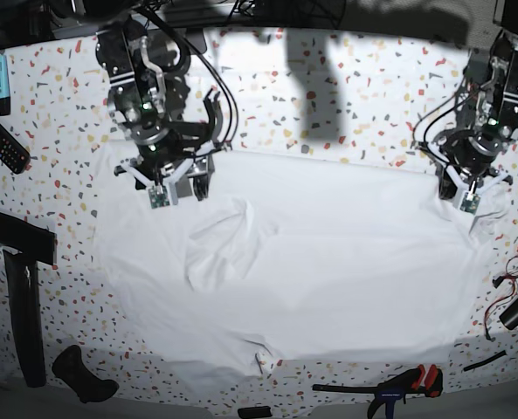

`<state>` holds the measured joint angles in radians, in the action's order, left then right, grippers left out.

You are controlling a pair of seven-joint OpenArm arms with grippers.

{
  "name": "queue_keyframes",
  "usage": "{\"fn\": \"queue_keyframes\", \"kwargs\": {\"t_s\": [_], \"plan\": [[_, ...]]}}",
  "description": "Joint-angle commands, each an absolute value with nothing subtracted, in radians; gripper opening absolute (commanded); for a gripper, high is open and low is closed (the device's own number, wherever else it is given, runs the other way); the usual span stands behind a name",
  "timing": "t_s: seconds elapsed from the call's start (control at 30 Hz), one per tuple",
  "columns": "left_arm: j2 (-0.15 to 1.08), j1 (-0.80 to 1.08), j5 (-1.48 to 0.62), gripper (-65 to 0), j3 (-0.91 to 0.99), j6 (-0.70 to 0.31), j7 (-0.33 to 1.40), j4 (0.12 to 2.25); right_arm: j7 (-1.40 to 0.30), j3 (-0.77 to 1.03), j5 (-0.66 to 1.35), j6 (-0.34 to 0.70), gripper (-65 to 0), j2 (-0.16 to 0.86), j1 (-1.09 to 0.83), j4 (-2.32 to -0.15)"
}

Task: Fold the T-shirt properly
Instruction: 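Pull both grippers back toward the collar, dragging the shirt along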

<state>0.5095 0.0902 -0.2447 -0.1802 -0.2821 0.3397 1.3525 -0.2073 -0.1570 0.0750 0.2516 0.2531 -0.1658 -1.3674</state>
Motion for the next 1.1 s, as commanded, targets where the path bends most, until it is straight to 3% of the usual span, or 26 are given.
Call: {"fn": "queue_keyframes", "kwargs": {"t_s": [0.0, 0.5, 0.83, 1.07], "plan": [[0.512, 0.111, -0.245, -65.0, -0.175, -0.311, 0.398, 1.357, -0.380, -0.159, 0.064, 0.262, -34.8, 0.270, -0.213, -1.354], [0.510, -0.148, -0.244, -65.0, -0.078, -0.345, 0.290, 1.374, -0.379, -0.158, 0.064, 0.262, -34.9, 0.291, -0.224, -1.433], [0.476, -0.208, -0.244, -65.0, -0.079, -0.407, 0.208, 0.968, -0.384, -0.158, 0.064, 0.262, -34.9, 0.291, -0.224, -1.433], [0.474, -0.117, -0.244, -65.0, -0.079, -0.479, 0.270, 0.934, -0.396, -0.158, 0.064, 0.263, -34.9, 0.291, -0.224, -1.435]]}}
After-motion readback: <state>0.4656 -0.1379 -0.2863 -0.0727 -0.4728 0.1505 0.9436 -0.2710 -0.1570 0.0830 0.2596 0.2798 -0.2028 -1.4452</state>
